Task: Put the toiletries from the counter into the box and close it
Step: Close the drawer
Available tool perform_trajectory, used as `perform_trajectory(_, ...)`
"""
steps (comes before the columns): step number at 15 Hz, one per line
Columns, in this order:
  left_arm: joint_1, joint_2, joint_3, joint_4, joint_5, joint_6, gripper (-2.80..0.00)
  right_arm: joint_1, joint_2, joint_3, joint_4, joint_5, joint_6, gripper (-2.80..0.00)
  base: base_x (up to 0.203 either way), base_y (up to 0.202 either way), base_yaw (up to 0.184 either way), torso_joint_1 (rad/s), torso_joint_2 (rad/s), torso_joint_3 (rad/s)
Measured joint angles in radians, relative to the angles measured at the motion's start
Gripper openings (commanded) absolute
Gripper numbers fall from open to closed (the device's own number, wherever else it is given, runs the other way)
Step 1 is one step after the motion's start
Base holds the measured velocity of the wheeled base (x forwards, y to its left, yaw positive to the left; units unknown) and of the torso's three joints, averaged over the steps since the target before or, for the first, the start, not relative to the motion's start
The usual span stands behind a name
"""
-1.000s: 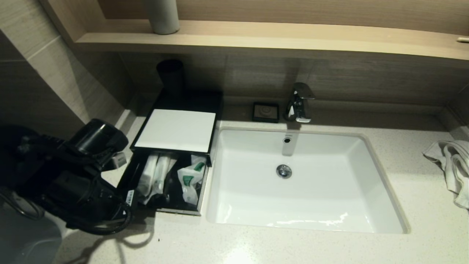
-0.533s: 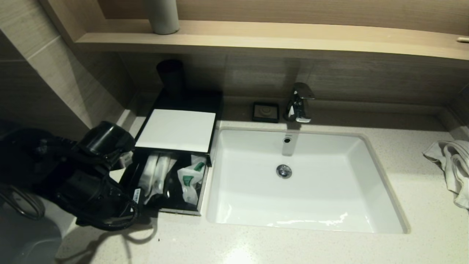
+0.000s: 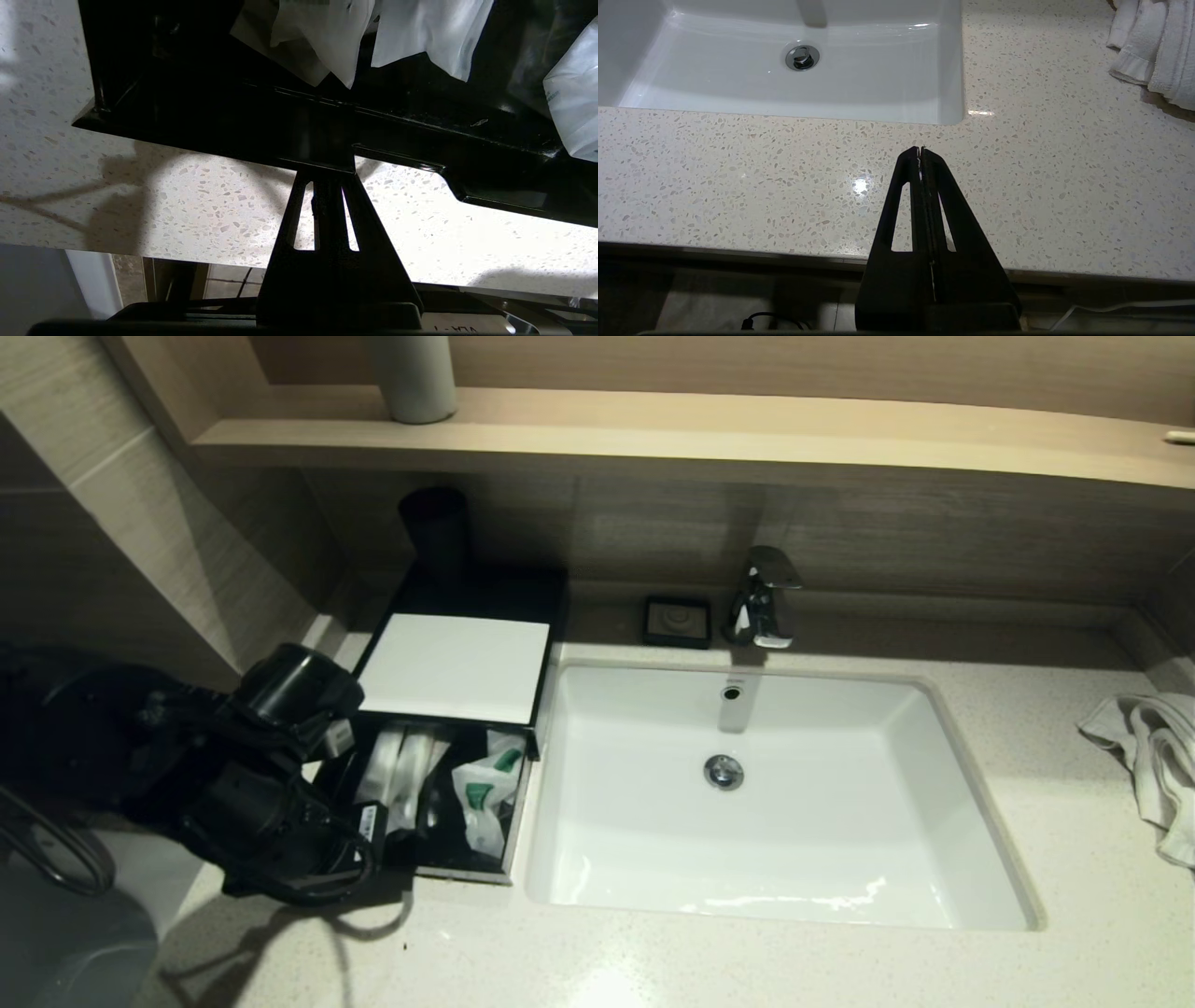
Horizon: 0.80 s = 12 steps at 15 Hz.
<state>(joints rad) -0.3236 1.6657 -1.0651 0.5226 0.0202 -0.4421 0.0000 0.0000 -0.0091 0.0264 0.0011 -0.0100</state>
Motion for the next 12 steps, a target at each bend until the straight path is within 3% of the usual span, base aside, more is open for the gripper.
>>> perform_trajectory(12, 0.003, 0.028, -0.041, -0.076, 0.002, -0.003, -2.8, 0.0, 0.0, 0.0, 0.0, 0.0, 0.0, -2.8, 0.0, 0.0, 0.0, 0.0, 0.0, 0.0)
